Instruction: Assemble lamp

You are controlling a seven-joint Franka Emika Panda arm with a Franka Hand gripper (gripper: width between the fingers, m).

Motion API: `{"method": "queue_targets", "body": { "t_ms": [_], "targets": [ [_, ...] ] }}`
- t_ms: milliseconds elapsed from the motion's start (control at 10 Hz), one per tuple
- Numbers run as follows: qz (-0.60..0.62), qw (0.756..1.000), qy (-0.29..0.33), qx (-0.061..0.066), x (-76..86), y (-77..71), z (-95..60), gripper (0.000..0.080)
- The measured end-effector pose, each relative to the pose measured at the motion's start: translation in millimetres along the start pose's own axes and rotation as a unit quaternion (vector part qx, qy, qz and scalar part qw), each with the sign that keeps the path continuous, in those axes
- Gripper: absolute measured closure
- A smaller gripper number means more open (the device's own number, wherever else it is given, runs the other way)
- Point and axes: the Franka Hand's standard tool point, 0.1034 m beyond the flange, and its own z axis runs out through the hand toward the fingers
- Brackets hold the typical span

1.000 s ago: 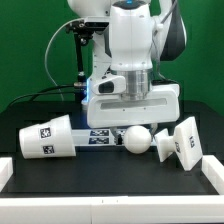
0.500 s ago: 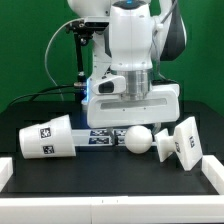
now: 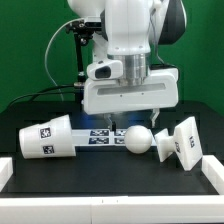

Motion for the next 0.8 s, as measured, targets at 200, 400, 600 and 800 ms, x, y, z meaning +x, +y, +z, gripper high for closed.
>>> {"method": "queue_targets", "body": {
  "t_ms": [200, 400, 600, 800],
  "targets": [
    [-0.003, 1.000, -0.003, 0.004, 10.3, -3.7, -15.9, 0.0101],
    [0.006, 1.000, -0.006, 0.008, 26.4, -8.8, -27.4, 0.0101],
    [0.023, 1.000, -0.006, 0.010, 39.2, -15.1, -41.6, 0.0101],
    [0.022, 1.000, -0.008, 0.011, 37.6, -15.6, -39.8, 0.0101]
  ]
}}
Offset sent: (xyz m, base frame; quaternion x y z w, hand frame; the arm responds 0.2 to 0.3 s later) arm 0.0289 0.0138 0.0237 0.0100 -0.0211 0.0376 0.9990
